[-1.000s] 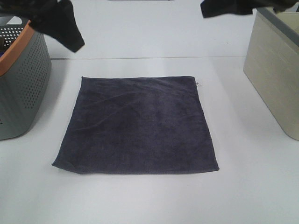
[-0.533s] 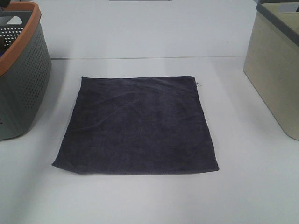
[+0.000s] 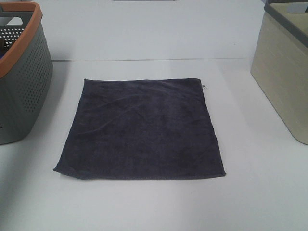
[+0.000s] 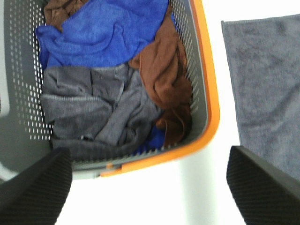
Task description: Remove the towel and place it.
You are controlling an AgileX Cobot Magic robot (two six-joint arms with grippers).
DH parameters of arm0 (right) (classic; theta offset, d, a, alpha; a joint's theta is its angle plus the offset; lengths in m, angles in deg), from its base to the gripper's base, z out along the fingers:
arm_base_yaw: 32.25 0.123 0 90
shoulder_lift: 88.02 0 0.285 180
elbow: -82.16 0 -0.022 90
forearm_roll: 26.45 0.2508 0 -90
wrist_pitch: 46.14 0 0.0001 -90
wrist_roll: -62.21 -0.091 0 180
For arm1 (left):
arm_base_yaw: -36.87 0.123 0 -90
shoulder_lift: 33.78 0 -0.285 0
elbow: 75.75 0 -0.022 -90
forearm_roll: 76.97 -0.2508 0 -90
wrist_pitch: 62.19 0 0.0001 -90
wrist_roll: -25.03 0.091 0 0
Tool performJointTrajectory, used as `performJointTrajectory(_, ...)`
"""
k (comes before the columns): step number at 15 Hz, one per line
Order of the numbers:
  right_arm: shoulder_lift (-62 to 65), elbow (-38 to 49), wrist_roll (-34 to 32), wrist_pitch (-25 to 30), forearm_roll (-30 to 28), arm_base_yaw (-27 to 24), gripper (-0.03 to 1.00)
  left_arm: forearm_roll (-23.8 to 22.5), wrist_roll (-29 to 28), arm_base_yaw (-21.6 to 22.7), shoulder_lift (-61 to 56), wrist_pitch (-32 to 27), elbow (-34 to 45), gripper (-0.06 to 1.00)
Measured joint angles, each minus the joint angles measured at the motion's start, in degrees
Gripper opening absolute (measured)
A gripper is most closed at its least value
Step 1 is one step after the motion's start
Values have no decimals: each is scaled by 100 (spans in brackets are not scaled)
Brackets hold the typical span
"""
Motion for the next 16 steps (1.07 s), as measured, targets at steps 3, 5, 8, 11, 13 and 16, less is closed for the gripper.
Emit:
performJointTrajectory(3, 951, 550, 6, 138, 212, 0, 65, 0, -40, 0, -1255, 275, 1232, 84)
performJointTrajectory(5, 1770, 1157, 11, 183, 258, 0, 65, 0, -40, 0, -2097, 413, 1931, 84)
performJointTrajectory(8, 3037, 2275, 52, 166, 212, 0, 65, 0, -40, 0, -3186, 458, 2733, 84)
performJointTrajectory(11, 4211, 2997, 286, -46, 178, 0, 65, 0, -40, 0, -4160, 751, 3455, 84)
performJointTrajectory(13, 4985, 3300, 407, -46, 178, 0, 65, 0, -40, 0, -4738, 974, 3827, 84)
performJointTrajectory(16, 5913, 3644, 481, 178, 178, 0, 65, 0, -40, 0, -5558, 1071, 4349, 84)
